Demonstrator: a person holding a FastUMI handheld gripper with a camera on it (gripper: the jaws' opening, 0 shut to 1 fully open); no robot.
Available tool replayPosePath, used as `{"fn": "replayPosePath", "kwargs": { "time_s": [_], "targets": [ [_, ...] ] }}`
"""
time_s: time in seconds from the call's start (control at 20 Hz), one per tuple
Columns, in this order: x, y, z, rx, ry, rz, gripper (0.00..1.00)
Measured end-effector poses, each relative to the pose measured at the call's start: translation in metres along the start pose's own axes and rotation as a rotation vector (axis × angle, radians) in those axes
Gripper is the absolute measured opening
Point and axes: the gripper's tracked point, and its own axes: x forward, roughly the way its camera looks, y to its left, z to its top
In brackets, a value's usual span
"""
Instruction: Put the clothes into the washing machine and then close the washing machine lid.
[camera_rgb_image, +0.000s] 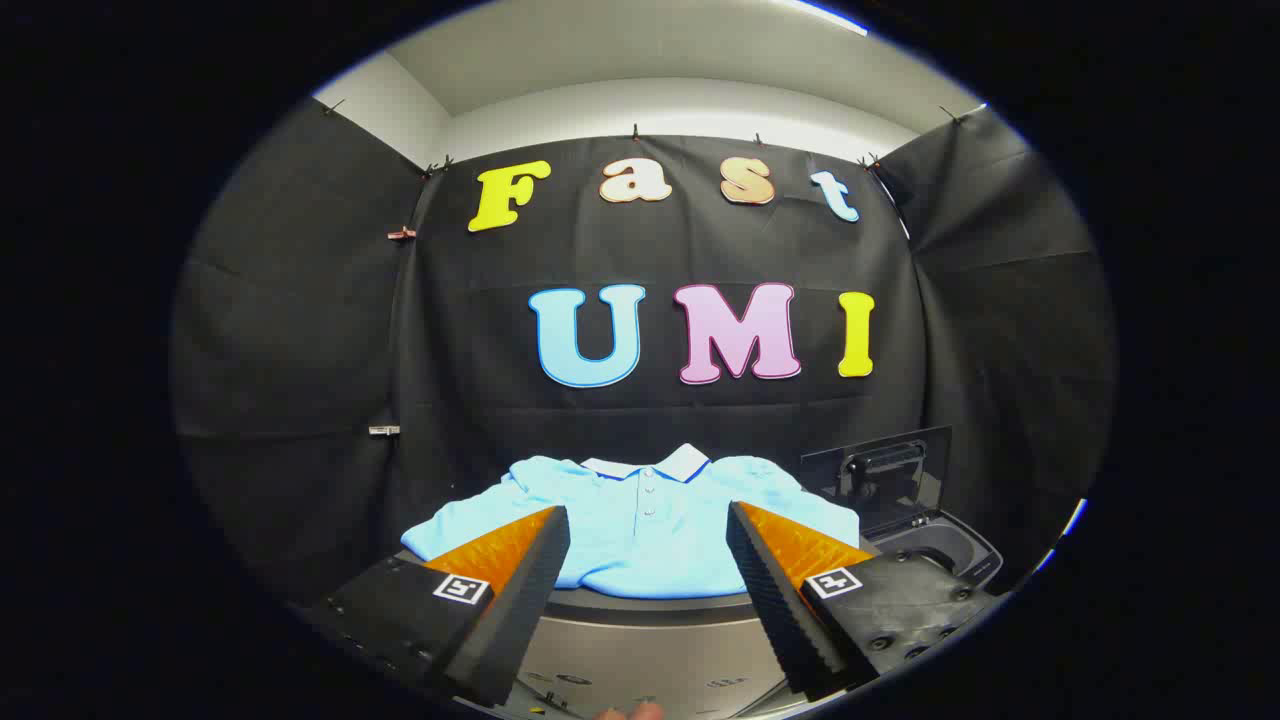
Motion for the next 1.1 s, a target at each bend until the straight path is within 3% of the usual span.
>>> {"fn": "replayPosePath", "kwargs": {
  "time_s": [1.1],
  "targets": [
    [0.028, -0.004, 0.006, 0.014, 0.054, -0.026, 0.99]
  ]
}}
